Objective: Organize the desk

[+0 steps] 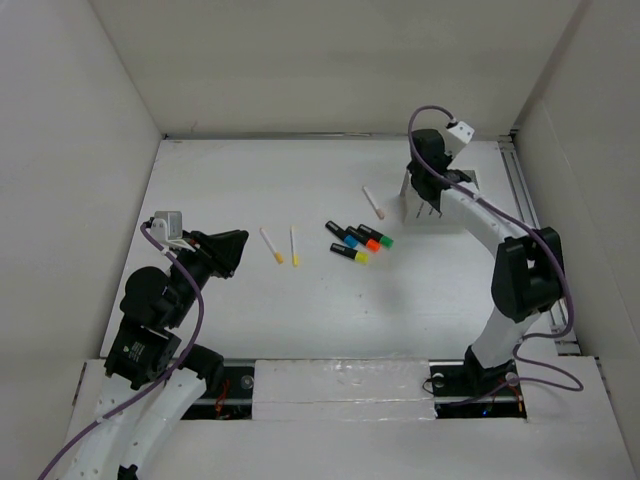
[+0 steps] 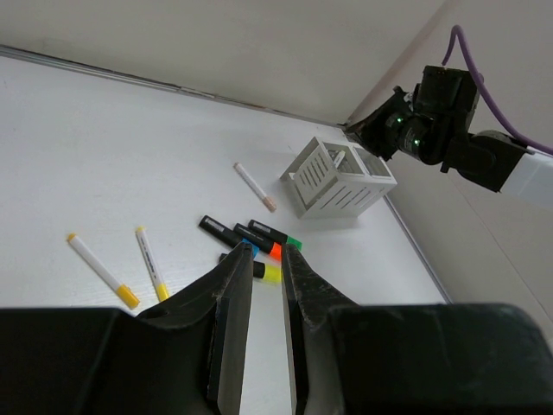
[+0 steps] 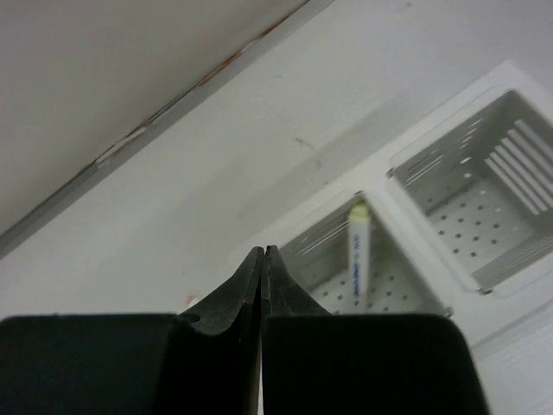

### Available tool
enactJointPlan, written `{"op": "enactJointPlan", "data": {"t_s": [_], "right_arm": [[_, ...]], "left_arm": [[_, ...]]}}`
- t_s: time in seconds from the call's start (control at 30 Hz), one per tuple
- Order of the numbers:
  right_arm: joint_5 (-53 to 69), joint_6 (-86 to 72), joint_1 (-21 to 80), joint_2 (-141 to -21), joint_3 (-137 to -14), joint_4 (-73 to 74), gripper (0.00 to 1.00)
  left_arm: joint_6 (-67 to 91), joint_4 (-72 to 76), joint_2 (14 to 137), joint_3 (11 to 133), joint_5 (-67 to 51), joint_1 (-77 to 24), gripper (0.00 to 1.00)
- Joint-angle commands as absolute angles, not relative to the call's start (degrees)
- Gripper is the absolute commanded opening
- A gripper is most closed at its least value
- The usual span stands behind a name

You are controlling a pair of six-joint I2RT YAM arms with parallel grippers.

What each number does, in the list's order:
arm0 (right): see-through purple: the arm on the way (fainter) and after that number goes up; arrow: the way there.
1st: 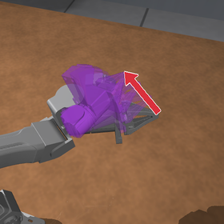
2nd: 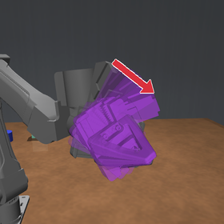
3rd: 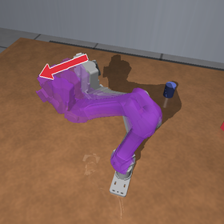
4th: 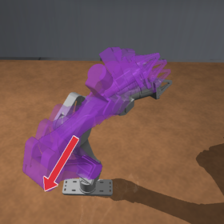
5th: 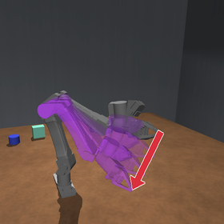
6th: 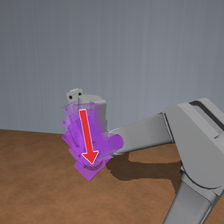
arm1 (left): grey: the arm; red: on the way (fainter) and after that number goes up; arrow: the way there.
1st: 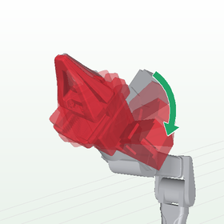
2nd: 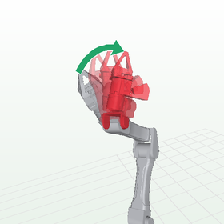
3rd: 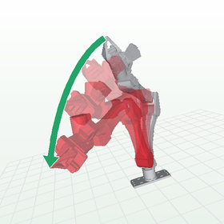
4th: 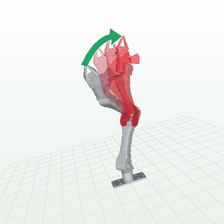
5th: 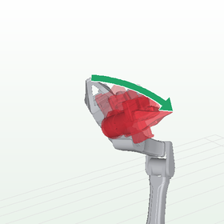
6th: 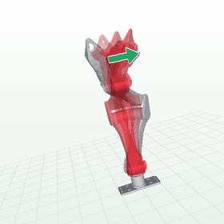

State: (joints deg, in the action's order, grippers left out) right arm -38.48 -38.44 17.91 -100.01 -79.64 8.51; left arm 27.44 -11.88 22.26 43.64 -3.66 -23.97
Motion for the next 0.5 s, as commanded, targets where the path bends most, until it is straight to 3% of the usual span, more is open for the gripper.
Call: {"op": "enactJointPlan", "data": {"t_s": [0.0,0.2,0.33,0.47], "right_arm": [[-36.47,-38.41,23.10,-98.26,-79.80,4.57,0.00],[-33.67,-39.73,28.12,-106.93,-84.80,9.57,0.12],[-24.97,-38.67,28.13,-113.72,-89.20,14.57,0.36],[-18.47,-34.56,28.74,-117.24,-91.23,16.52,0.49]], "left_arm": [[26.89,-9.76,21.71,44.82,-4.40,-24.17,0.16],[26.89,-9.84,21.53,44.82,-4.22,-24.17,0.17],[26.81,-9.84,21.53,44.91,-4.13,-24.17,0.17],[26.72,-9.84,21.53,44.91,-4.04,-24.17,0.16]]}}
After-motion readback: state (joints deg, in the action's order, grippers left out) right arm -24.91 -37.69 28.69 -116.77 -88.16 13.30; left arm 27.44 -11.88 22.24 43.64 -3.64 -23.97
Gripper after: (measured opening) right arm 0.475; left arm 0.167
